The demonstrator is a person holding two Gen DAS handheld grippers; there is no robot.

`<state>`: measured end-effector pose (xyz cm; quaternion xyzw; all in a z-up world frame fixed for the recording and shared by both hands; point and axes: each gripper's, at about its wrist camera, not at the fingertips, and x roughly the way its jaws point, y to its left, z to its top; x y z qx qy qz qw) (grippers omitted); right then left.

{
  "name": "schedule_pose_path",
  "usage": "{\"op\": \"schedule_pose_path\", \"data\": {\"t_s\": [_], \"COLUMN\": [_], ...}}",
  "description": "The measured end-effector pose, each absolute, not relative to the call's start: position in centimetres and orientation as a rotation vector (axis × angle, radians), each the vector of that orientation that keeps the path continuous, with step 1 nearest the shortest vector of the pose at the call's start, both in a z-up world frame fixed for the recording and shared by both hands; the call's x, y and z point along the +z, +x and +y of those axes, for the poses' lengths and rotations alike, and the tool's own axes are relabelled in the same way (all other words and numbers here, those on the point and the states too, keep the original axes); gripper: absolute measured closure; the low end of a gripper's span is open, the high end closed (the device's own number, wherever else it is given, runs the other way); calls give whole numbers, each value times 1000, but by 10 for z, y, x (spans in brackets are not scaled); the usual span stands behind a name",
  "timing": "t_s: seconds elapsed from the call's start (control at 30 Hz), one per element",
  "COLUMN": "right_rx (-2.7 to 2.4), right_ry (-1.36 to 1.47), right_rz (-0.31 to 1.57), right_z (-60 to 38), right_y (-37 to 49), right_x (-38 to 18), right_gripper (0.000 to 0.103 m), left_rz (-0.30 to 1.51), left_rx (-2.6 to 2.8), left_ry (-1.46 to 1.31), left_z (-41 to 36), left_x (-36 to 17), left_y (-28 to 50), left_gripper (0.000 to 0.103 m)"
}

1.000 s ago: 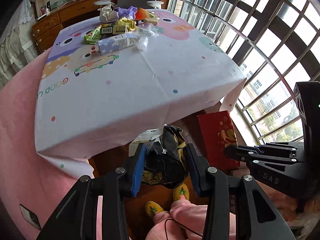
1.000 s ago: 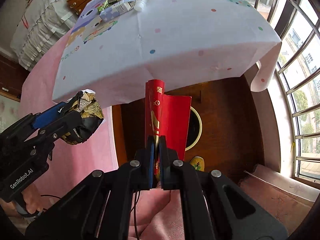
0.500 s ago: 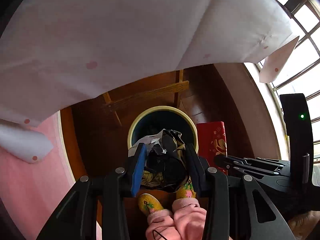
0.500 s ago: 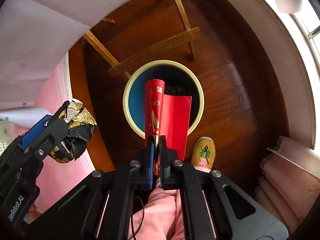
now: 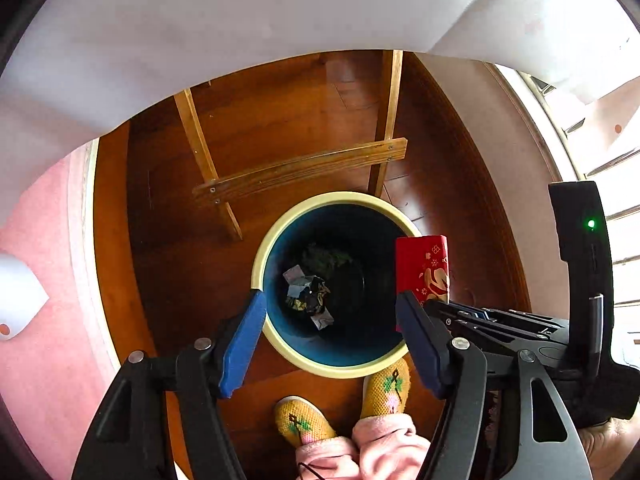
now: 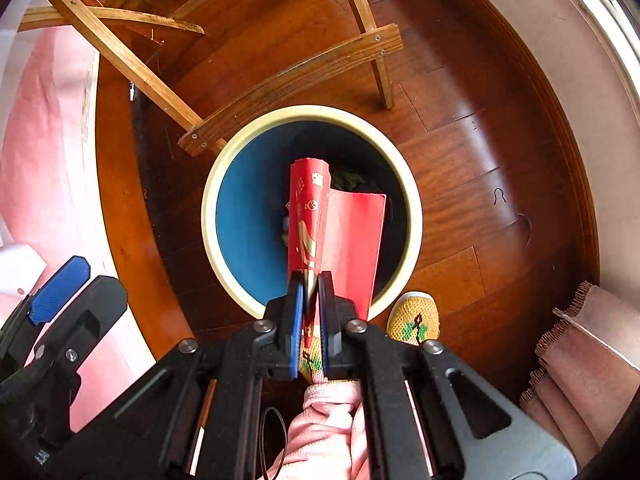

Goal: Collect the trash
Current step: 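Open the left tool to drop the wrapper while the right tool drops the envelope into the bin, then raise both tools back over the table toward the white-blue box and bottle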

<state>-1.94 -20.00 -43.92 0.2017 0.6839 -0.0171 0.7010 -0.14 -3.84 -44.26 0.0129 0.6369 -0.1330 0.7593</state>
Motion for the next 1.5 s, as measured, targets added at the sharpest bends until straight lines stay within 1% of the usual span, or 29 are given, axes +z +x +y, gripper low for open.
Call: {"op": "schedule_pose_path", "data": {"t_s": [0.07,0.13,0.17,0.23,0.27,0.4,0.53,0.8,0.97,1.1,1.17,1.5], "right_rx": [-35,-31,-28,-25,-24,-23,-9,37,74,121,148,274], "right_ry": [455,453,449,435,429,422,410,370,330,302,294,294], "right_rz": [1524,1526,1522,1512,1506,1505,1496,1457,1436,1396,1367,1187], "right_z": [-199,-197,-197,-195,-194,-191,-189,-186,-184,-180,-179,-192], "right_y": [-15,-9,-7,-3,-2,4,6,1,-5,-11,-15,-16], "right_x": [-438,-440,-438,-432,-429,-415,-389,-306,-244,-187,-158,-31], "right_gripper": [95,83,80,65,63,63,63,63,63,63,63,63], "left_rz": [1380,1374,1370,1361,1356,1339,1321,1268,1204,1110,1059,884], "left_rx": [-278,-268,-263,-253,-247,-228,-209,-209,-216,-225,-222,-197], "left_ry": [33,36,39,42,43,36,24,10,3,14,26,61], "left_z": [-40,-39,-39,-35,-33,-24,-18,-12,-11,-10,-11,-12], "left_x": [-443,-437,-434,-426,-421,-398,-370,-295,-228,-165,-134,11], "left_y": [4,11,11,14,14,16,16,6,-2,-8,-10,-7], "left_gripper": [33,32,32,32,32,32,32,32,32,31,26,26]}}
